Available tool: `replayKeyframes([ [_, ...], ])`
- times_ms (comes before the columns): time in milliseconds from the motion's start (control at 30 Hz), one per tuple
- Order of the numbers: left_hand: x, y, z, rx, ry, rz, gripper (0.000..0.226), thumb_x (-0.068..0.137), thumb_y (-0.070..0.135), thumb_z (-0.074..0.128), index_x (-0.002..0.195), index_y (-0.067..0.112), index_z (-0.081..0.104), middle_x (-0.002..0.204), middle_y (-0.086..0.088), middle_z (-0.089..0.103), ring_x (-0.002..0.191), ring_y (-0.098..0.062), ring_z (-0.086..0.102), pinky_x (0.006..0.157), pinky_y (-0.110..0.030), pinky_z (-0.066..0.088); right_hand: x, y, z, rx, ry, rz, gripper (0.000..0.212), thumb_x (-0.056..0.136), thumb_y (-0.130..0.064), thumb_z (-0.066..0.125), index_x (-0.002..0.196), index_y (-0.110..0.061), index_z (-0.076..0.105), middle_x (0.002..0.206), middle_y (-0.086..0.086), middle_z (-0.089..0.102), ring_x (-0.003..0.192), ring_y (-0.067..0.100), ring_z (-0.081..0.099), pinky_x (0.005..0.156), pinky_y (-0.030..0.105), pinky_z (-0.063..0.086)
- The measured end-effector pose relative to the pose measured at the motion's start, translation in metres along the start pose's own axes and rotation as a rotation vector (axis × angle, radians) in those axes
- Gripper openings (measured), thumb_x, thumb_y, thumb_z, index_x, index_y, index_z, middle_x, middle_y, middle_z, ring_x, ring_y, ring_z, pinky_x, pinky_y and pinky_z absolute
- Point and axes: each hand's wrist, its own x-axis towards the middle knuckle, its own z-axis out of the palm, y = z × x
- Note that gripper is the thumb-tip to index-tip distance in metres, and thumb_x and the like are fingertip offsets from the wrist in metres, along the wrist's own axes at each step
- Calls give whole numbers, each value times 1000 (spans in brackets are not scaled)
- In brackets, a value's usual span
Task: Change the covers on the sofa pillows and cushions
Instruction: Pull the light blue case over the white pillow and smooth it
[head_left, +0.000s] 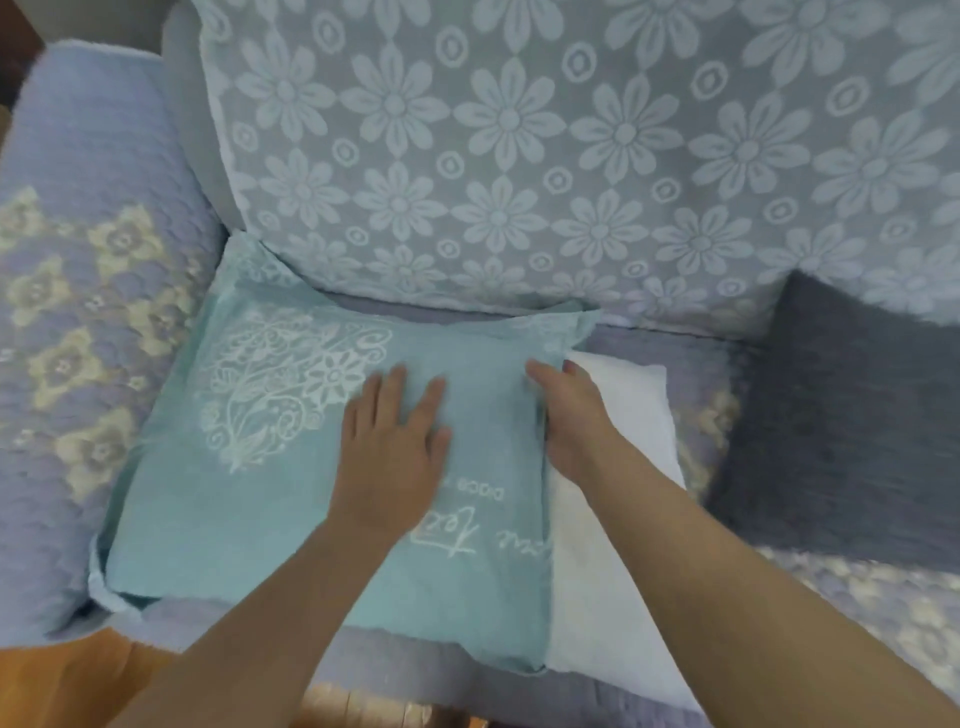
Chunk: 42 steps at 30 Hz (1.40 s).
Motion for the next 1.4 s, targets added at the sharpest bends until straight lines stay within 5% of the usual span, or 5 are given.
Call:
replayKeyframes([
  [367, 26, 12, 23, 181, -370, -162, 73, 95, 54, 41, 161, 32, 20, 169, -13, 9, 154, -43, 6, 120, -65, 11, 53, 8, -145, -841, 567, -104, 66, 100, -38, 54, 155, -12, 30, 154, 20, 37, 141, 38, 34, 114, 41, 25],
  [667, -14, 127, -33, -390, -345, -118, 58, 93, 50, 49, 146, 26, 51, 139, -10, 43, 128, -32, 44, 110, -38, 35, -54, 51, -157, 27, 65, 135, 85, 71, -47, 87, 142, -33, 43, 131, -5, 65, 109, 22, 69, 86, 43, 60],
  [867, -16, 138, -120, -648, -329, -292, 91, 75, 70, 72, 153, 42, 33, 154, 6, 31, 146, -12, 29, 123, -38, 24, -148, -4, -67, -246, -332, -203, 69, 91, -26, 72, 140, -53, 32, 126, -45, 52, 116, -22, 49, 98, 10, 44],
  [1067, -2, 76, -173, -336, -241, -255, 57, 68, 34, 56, 123, 20, 61, 115, -4, 68, 108, -27, 64, 94, -46, 50, -174, -6, 9, -527, -681, -414, 54, 91, -26, 66, 141, -29, 45, 116, -4, 49, 109, 16, 55, 103, 33, 44],
  [1400, -51, 24, -217, -430, -181, -353, 41, 56, 14, 64, 84, 44, 64, 74, 15, 67, 77, -4, 63, 62, -18, 44, -77, 49, 13, -884, -69, -267, 54, 90, -32, 42, 141, -16, 44, 143, 14, 41, 133, 36, 38, 110, 44, 37],
])
